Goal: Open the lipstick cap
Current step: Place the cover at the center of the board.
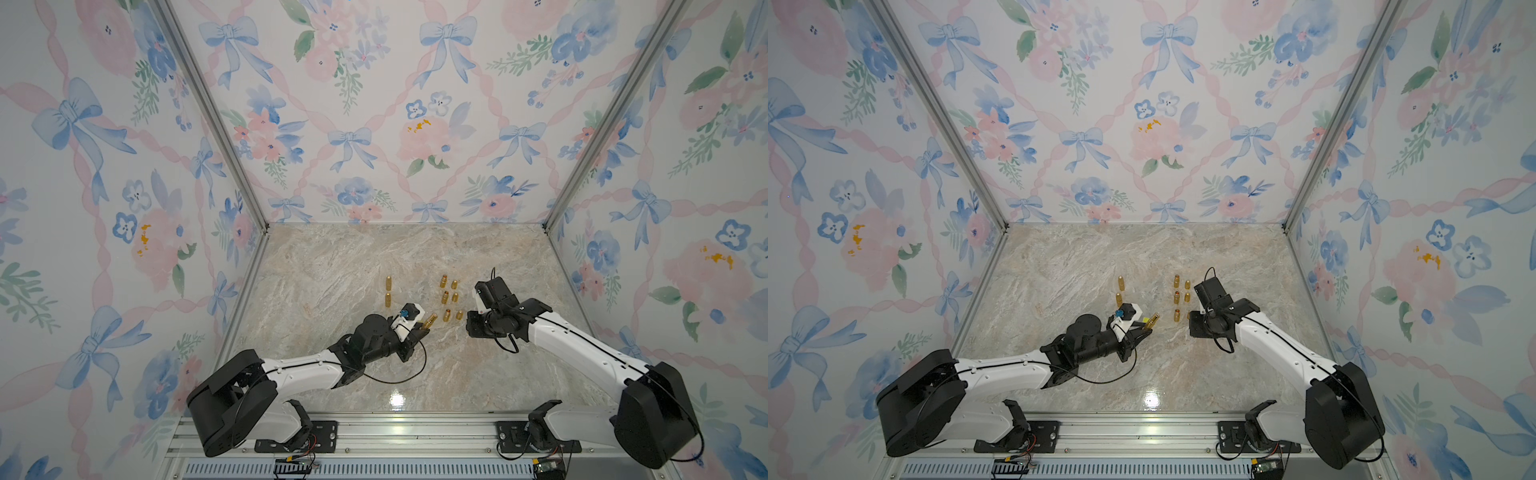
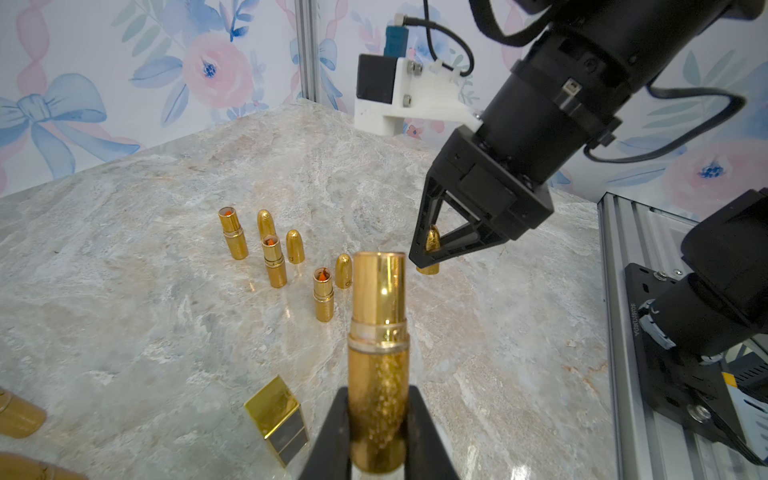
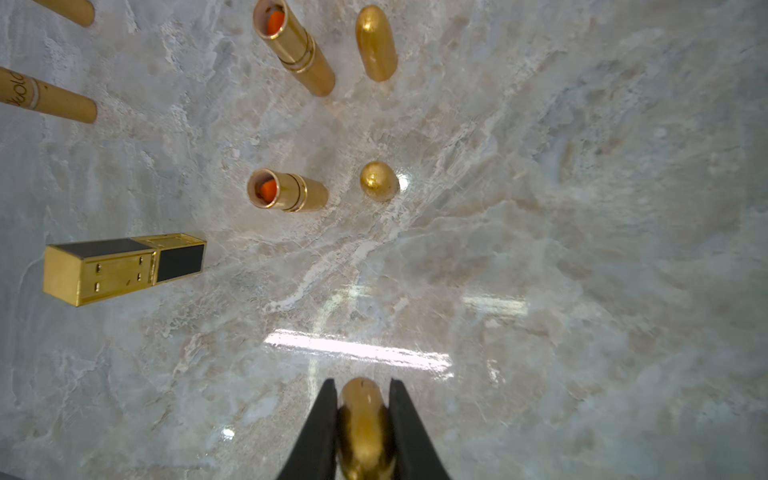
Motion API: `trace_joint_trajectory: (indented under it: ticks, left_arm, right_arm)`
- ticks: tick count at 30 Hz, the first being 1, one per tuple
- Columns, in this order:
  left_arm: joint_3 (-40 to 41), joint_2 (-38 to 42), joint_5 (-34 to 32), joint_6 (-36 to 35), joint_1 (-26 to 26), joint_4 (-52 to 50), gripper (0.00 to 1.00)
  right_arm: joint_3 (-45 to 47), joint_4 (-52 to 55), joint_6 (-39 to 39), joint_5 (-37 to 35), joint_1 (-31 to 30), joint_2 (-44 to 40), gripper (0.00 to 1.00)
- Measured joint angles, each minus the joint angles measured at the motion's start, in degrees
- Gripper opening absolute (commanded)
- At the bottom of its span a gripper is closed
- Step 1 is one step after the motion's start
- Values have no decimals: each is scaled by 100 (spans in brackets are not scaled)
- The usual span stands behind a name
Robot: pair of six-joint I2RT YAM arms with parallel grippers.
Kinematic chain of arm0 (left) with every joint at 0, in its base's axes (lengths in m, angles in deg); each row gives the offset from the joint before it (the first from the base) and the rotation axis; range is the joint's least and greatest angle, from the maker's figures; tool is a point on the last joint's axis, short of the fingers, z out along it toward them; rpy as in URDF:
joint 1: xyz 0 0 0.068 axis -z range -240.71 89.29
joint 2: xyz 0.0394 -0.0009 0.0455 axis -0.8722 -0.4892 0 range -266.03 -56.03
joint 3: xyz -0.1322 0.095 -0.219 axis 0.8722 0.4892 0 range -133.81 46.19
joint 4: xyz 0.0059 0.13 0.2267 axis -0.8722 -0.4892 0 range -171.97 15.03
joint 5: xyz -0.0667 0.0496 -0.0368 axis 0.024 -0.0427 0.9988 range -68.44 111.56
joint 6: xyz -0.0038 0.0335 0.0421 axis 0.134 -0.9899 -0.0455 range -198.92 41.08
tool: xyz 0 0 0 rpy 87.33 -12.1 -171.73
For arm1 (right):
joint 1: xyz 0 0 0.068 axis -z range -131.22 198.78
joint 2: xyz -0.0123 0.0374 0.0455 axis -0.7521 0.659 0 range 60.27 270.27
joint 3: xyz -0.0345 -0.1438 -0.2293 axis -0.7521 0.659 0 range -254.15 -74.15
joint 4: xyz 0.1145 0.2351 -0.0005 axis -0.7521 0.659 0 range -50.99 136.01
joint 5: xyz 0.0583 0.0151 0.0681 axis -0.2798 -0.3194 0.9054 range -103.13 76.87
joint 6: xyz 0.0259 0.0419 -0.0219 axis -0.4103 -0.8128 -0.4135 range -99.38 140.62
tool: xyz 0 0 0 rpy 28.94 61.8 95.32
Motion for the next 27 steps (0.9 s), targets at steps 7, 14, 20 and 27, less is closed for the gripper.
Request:
trace_joint_trajectory:
  ticks: [7,14,20,27]
  left_arm:
    - [0,0,-63,7,2,0,0]
    - [0,0,-87,4,2,0,0]
    - [0,-2,-87,7,2,0,0]
    - [0,-7,-105,4,2,0,0]
  right_arm:
    - [273,-697,-151,-297,-227,586,21]
    - [306,-1158,-181,-555,-339,890,22]
    - [385,-1434,-177,-726,-411,1172,22]
    - [518,-1683,-170,-938,-501,1204,22]
